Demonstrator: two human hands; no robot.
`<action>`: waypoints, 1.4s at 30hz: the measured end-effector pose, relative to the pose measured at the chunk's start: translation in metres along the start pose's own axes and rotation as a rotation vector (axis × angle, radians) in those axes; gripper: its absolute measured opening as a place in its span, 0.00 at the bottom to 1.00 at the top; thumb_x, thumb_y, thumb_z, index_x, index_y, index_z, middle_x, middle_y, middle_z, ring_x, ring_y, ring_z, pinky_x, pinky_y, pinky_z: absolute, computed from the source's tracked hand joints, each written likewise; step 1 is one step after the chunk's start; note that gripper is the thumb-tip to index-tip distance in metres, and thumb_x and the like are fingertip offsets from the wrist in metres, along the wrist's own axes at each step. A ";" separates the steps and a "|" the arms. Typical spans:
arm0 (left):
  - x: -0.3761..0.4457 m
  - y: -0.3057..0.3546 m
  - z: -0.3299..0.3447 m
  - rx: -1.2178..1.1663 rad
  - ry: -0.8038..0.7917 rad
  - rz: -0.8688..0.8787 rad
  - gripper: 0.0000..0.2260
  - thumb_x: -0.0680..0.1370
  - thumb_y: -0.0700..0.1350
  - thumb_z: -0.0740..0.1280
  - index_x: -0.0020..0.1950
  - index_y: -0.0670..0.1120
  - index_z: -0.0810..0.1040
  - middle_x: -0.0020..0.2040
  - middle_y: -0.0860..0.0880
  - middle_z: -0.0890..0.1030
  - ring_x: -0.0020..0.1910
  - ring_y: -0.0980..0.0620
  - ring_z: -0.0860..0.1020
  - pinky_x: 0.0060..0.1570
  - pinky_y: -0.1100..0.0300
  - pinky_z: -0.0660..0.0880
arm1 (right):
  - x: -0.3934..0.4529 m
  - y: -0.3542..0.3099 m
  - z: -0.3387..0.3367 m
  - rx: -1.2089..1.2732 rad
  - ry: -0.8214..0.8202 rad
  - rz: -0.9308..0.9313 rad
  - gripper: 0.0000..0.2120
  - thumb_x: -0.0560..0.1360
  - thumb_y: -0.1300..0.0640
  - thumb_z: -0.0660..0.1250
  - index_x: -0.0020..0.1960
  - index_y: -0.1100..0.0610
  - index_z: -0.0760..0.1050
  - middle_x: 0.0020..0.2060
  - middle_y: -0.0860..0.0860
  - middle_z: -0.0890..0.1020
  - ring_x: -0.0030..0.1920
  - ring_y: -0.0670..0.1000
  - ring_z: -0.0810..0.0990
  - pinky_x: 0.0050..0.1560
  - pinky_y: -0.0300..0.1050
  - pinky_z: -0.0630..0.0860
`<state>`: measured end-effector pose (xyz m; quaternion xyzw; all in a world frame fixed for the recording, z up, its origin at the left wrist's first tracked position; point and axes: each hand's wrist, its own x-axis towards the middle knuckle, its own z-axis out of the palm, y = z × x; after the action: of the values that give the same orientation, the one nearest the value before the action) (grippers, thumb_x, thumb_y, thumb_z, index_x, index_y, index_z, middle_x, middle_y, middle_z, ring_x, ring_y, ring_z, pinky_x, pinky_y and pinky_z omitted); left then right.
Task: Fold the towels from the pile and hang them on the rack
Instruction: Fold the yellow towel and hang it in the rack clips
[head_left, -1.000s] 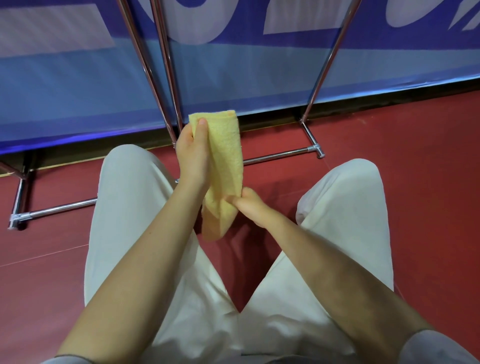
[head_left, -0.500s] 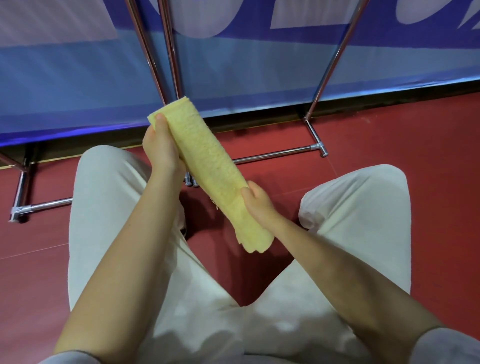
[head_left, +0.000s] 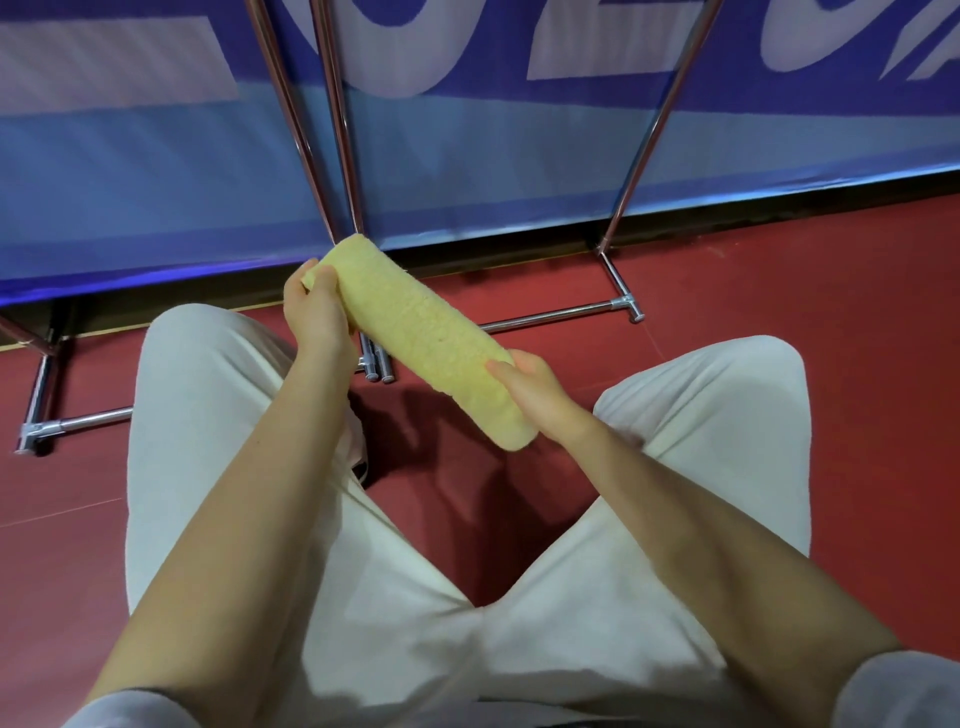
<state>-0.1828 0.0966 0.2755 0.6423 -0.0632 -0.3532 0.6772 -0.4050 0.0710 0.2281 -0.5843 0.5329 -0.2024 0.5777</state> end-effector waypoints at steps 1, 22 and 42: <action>-0.001 0.001 0.000 0.006 -0.037 0.024 0.15 0.76 0.44 0.63 0.63 0.50 0.74 0.62 0.48 0.77 0.60 0.49 0.76 0.61 0.49 0.75 | 0.000 -0.002 -0.002 -0.043 -0.005 0.008 0.06 0.78 0.60 0.61 0.51 0.59 0.76 0.44 0.53 0.79 0.45 0.51 0.77 0.43 0.45 0.71; -0.034 0.096 0.121 0.285 -0.311 0.352 0.16 0.78 0.38 0.62 0.66 0.46 0.72 0.45 0.51 0.74 0.39 0.55 0.73 0.34 0.63 0.74 | 0.009 -0.150 -0.150 -0.006 0.197 -0.217 0.10 0.76 0.51 0.68 0.52 0.56 0.79 0.48 0.53 0.82 0.51 0.52 0.80 0.56 0.49 0.76; -0.124 0.257 0.467 0.543 -0.806 0.524 0.04 0.72 0.45 0.58 0.40 0.47 0.72 0.30 0.50 0.68 0.28 0.50 0.67 0.33 0.59 0.64 | 0.028 -0.432 -0.460 -0.616 0.505 -0.431 0.12 0.75 0.50 0.65 0.38 0.58 0.75 0.33 0.51 0.77 0.35 0.51 0.76 0.36 0.43 0.72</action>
<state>-0.4243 -0.2386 0.6339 0.5705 -0.5642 -0.3618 0.4747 -0.6187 -0.2660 0.7171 -0.7590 0.5585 -0.2862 0.1733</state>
